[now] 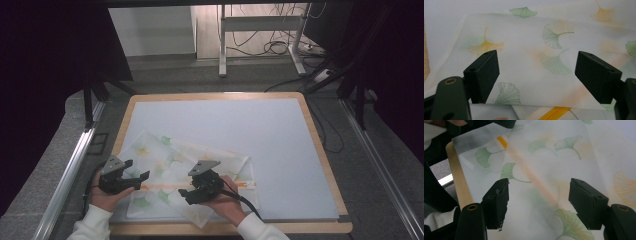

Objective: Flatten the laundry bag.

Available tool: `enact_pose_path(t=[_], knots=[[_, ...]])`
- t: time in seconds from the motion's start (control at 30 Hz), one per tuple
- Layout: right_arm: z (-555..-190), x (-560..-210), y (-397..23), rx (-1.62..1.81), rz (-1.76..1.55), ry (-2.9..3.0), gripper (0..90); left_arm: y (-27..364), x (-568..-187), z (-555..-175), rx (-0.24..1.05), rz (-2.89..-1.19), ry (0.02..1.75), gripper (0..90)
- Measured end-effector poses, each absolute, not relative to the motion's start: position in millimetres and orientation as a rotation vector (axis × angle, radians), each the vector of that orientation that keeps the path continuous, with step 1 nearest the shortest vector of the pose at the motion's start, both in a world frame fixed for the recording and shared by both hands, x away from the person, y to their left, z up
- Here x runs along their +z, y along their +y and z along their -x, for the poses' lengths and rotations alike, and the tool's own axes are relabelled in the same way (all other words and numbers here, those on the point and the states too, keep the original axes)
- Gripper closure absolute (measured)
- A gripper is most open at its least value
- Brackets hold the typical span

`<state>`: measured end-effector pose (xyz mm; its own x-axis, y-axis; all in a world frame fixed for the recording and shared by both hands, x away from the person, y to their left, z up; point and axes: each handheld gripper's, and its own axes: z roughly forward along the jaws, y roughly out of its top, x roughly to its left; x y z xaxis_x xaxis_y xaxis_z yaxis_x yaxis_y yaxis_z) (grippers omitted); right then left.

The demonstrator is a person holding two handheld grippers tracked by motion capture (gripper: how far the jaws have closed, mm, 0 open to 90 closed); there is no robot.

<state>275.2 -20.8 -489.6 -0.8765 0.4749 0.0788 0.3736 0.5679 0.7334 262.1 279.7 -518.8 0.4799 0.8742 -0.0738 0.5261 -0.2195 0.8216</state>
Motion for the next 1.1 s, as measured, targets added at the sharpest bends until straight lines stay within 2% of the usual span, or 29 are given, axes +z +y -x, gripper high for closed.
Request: enact_pose_path(t=[0.6, 1.1], knots=[[-257.8, -515.4, 4.7, 1.046, -0.633, 2.796, 33.8, 280.6, -518.4, -261.7, 0.523, -1.896, 1.162, 19.2], [-252.5, -525.5, 10.5, 0.956, -0.6, 2.813, 33.3, 280.3, -518.7, -261.9, 0.538, -1.902, 1.176, 19.0]])
